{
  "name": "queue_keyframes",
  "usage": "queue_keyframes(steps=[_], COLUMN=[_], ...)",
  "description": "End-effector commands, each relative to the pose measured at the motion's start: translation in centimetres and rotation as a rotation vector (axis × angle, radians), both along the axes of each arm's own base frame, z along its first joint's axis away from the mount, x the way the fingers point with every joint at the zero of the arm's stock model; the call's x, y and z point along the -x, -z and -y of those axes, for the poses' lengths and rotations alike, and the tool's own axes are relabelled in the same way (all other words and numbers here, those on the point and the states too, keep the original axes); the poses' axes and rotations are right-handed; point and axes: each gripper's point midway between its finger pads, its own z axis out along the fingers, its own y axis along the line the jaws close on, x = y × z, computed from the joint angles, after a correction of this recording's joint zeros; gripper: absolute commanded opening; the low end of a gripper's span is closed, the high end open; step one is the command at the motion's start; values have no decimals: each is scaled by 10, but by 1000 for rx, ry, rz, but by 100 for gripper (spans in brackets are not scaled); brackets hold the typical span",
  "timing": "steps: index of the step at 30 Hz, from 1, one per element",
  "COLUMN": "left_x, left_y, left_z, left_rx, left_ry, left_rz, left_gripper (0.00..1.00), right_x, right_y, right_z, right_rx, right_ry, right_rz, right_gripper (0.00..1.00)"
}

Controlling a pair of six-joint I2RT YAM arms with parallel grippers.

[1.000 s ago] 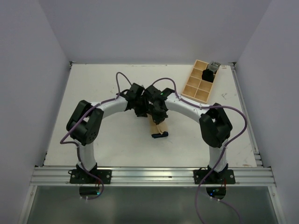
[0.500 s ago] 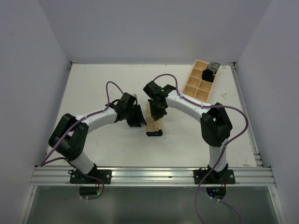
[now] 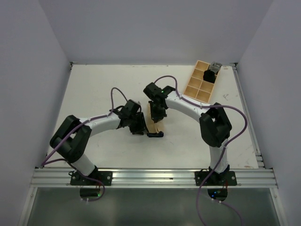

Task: Roll the underwear
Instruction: Fold the underwear

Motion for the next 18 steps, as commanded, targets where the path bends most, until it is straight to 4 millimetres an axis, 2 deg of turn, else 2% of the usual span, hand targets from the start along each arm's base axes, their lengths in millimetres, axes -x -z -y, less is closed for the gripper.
queue_keyframes(steps=[1,10,14,18], left_x=[4,10,17,18], left_y=[-2,20,32,36], left_z=[0,3,-4,-7], left_rx=[6,-36,-78,-98], left_ry=[-26,-37,-43,-50], left_rz=[15,-42,-91,-102], left_gripper=[40,38,37,37], right_x=[-12,-16,-18,-19], right_y=[-11,-12,-11,-12], right_z=[-11,-19,-24,-28], right_rx=[-39,-67,-90,-104], right_ry=[36,63,83,86], right_rz=[28,31,25,25], right_gripper=[0,0,0,0])
